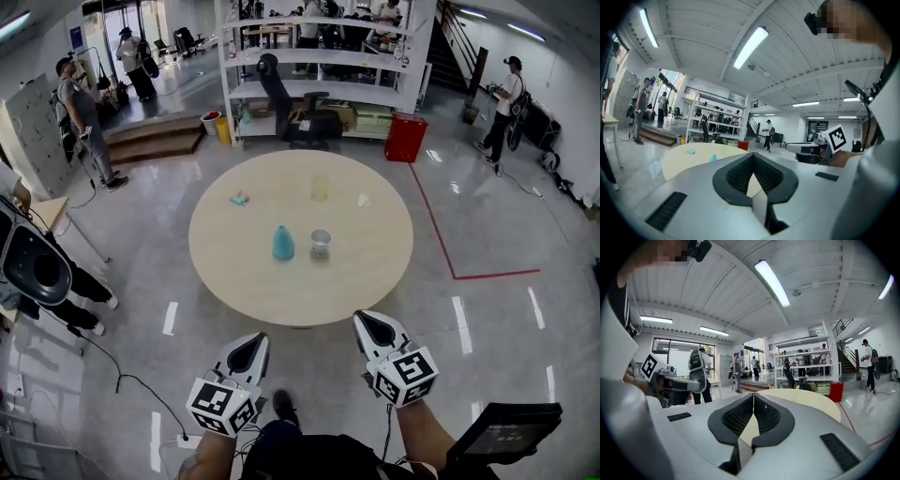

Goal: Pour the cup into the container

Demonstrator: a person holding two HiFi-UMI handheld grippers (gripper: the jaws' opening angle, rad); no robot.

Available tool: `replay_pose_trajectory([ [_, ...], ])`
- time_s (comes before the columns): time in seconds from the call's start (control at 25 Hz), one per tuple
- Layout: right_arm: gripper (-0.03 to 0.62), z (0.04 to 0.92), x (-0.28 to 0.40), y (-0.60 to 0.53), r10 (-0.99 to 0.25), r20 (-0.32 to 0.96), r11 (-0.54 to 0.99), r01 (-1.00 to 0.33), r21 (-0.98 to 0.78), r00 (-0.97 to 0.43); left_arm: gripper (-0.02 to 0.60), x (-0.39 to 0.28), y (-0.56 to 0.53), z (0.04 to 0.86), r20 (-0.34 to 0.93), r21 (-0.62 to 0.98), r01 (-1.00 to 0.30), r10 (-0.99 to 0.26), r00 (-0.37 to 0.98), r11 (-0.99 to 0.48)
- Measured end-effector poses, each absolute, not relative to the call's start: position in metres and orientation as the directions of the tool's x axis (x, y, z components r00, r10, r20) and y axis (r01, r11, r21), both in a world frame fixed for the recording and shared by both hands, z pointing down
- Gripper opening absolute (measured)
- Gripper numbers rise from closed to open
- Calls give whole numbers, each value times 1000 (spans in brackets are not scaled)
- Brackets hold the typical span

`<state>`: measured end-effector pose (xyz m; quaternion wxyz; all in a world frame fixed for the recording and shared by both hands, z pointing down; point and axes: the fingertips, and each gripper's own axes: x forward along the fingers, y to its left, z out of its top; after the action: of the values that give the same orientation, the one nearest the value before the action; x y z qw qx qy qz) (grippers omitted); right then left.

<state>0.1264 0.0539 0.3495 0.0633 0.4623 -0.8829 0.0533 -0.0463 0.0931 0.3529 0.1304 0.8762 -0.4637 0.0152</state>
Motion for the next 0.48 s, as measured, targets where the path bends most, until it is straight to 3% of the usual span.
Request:
replay_pose_trajectory([
  [0.48, 8, 360, 185, 199, -804, 171, 571, -820, -43, -569, 0, -3, 234, 371, 188, 240, -841, -827, 530, -484],
])
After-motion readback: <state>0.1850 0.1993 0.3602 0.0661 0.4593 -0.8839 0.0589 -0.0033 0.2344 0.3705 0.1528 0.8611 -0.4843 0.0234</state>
